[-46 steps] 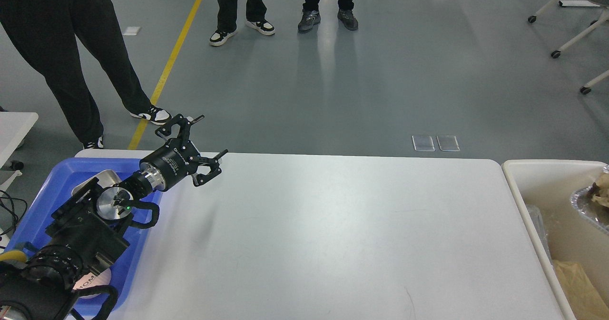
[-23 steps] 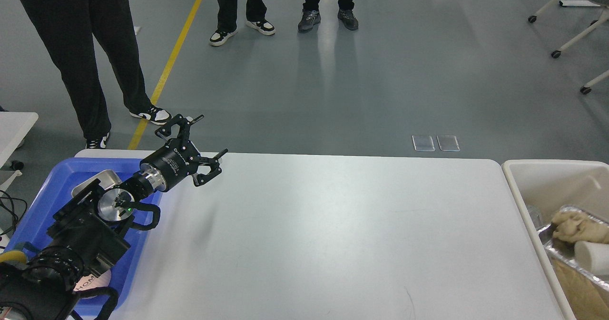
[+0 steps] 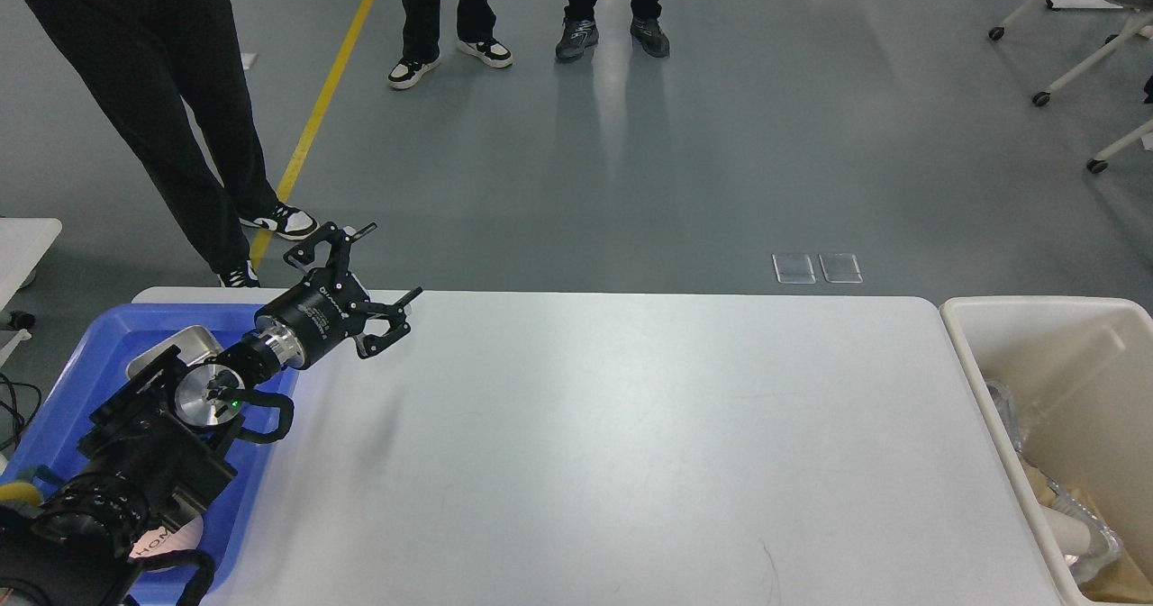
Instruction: Tidy desktop
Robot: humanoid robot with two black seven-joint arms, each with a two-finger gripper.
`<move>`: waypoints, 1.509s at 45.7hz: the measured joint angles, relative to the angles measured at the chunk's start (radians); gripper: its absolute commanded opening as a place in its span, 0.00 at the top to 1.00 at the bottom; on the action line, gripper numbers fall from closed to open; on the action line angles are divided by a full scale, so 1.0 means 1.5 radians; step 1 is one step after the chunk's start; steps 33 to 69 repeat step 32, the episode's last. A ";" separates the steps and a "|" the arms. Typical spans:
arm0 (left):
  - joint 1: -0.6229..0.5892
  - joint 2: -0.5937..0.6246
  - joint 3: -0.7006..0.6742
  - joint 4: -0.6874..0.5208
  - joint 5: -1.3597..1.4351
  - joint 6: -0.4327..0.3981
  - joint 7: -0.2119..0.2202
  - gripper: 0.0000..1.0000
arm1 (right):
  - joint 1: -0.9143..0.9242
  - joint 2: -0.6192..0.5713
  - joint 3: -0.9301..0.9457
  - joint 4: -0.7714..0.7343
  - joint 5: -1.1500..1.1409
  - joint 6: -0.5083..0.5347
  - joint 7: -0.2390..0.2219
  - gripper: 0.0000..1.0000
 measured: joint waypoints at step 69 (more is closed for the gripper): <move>0.006 0.002 0.000 0.001 0.008 0.009 -0.029 0.04 | -0.040 0.245 0.201 -0.011 0.154 0.163 0.169 0.00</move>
